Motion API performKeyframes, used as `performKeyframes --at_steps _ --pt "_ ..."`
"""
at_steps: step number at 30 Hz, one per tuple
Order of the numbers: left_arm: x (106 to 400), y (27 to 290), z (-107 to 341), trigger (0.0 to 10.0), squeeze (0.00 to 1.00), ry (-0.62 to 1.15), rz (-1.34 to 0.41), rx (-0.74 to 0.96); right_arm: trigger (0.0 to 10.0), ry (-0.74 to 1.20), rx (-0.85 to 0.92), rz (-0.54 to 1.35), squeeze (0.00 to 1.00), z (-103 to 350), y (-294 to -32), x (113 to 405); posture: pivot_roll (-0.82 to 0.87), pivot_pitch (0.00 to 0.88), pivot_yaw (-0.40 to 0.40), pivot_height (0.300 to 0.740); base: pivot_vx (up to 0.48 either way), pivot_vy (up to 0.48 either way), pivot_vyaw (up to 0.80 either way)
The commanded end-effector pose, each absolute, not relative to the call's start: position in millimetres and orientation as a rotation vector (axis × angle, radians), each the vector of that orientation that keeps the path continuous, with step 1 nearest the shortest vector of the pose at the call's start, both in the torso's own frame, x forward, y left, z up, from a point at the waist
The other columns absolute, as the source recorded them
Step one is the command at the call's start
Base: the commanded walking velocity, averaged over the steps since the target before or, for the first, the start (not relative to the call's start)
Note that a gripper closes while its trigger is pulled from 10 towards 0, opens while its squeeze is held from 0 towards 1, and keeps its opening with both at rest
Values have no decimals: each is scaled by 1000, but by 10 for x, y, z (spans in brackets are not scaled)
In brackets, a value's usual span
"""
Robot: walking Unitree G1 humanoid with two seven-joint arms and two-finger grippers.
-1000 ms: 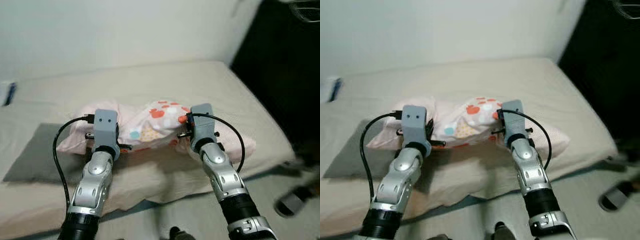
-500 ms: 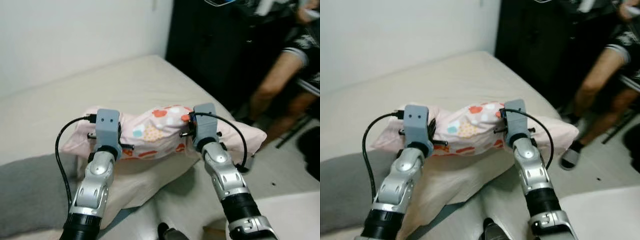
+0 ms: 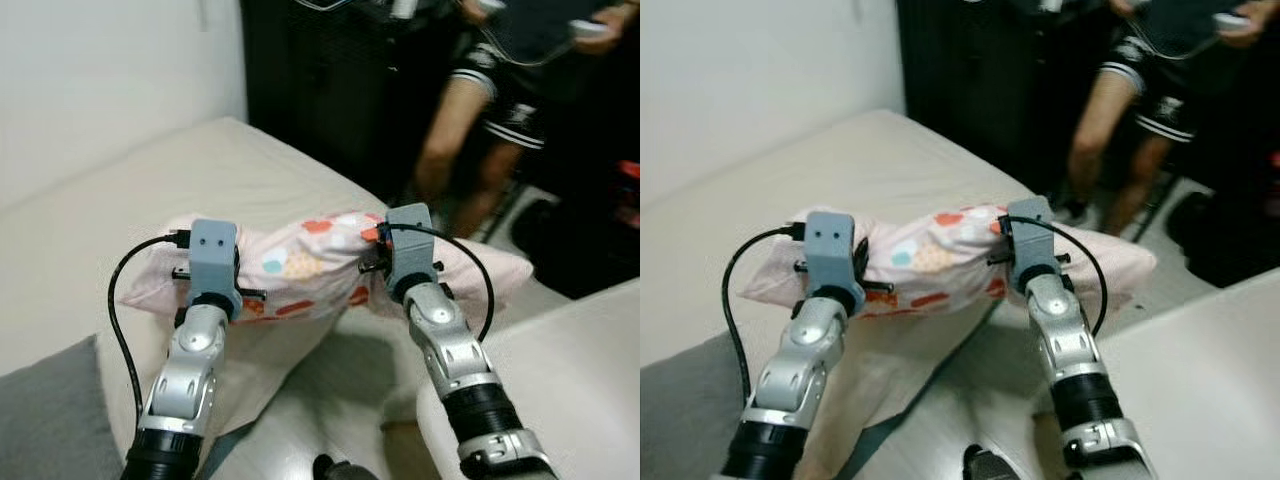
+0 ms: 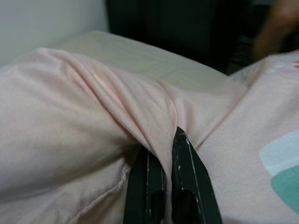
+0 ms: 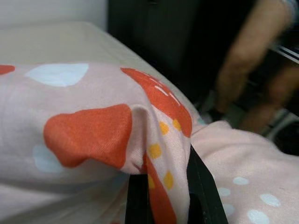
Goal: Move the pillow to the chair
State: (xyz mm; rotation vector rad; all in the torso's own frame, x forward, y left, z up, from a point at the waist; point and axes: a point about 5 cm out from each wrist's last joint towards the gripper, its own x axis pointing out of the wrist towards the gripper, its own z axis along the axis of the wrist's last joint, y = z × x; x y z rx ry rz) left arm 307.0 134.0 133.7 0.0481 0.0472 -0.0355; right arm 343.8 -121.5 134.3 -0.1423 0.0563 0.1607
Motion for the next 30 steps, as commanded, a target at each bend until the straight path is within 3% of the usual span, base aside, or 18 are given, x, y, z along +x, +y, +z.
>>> performKeyframes --at_steps 1,30 --pt "3068 1297 1364 10000 0 23 -57 57 10000 -9 -138 179 0 1464 -1157 3451 -9 111 -36 740 0 0 -800" --pt "3137 1337 1476 10000 0 7 -44 42 10000 -19 -115 162 0 1541 -1160 3504 -2 106 -49 740 0 0 -800"
